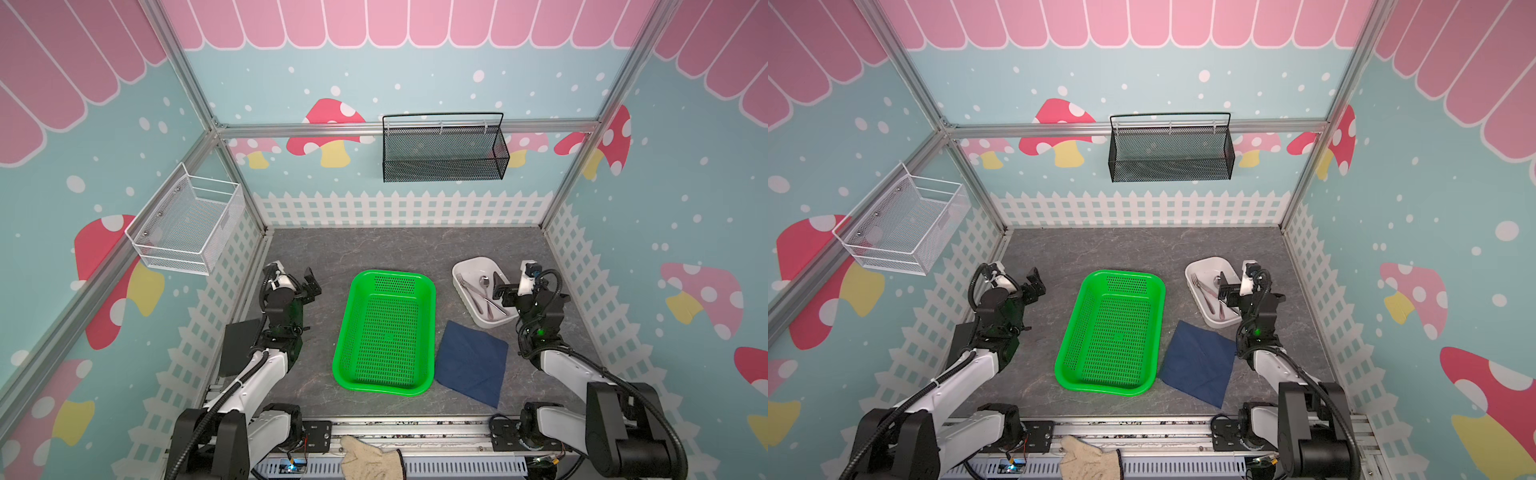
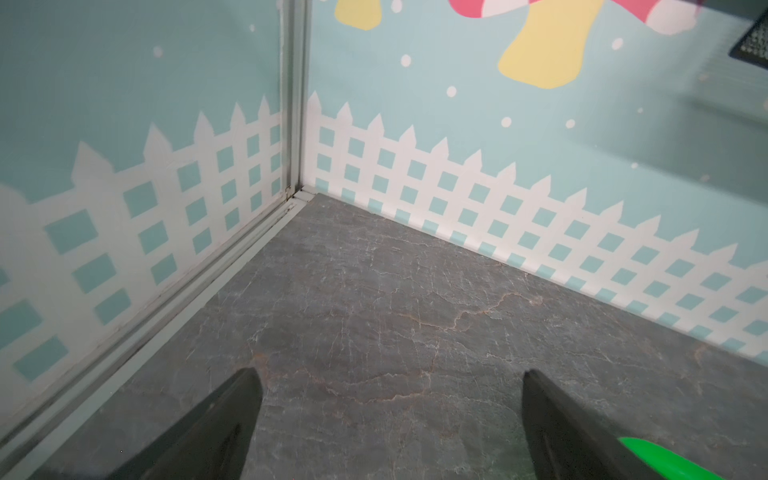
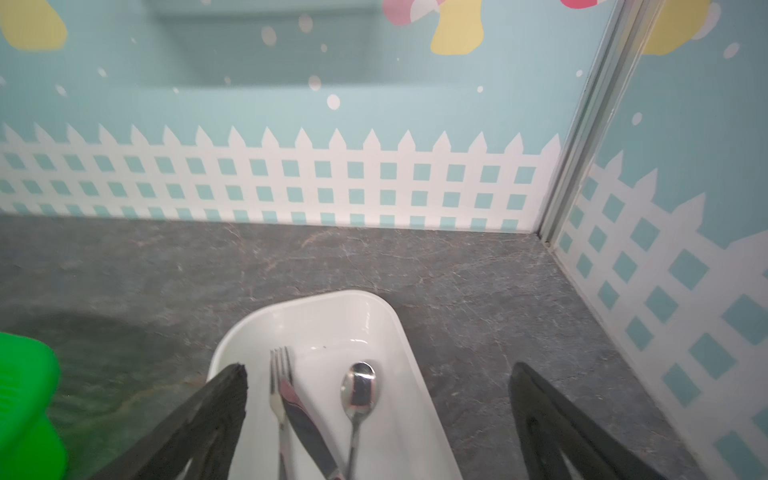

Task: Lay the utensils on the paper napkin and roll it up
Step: 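Reach both grippers toward the green basket's near rim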

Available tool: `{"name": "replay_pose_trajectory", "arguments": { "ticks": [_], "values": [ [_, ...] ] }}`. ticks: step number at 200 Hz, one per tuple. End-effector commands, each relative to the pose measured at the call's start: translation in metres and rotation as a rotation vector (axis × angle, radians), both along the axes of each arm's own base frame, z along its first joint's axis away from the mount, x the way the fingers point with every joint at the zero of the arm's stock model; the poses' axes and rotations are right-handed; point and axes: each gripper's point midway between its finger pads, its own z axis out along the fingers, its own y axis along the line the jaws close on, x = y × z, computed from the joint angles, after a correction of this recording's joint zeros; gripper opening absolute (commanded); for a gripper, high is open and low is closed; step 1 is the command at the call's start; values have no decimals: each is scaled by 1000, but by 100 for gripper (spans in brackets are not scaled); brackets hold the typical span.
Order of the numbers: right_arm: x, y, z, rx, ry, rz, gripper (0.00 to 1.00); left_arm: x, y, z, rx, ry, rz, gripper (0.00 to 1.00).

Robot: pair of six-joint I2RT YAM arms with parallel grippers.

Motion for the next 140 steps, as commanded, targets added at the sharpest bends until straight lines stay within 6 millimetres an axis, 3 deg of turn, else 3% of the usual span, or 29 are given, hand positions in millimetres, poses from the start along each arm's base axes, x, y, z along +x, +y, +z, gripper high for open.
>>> {"name": "replay_pose_trajectory", "arguments": {
  "ticks": [1,19,29,62,90,108,140],
  "values": [
    [-34,72,-10,264,208,408,97,-19,-3,-17,-364,61,43,100],
    [-65,115,-2,493,318,665,80,-20,-49,1,-468,2,-240,100],
    [-80,136,-4,517,382,771,78,-25,-65,4,-535,16,-323,98],
    [-103,182,-55,461,636,711,70,-41,-97,-18,-607,221,-456,96],
    [-115,206,-85,452,789,656,58,-55,-106,-38,-594,330,-483,97],
    [-114,209,-101,443,862,584,54,-62,-108,-37,-585,342,-495,97],
    [-114,222,-107,427,888,582,50,-68,-106,-29,-552,319,-491,97]
  ]
}}
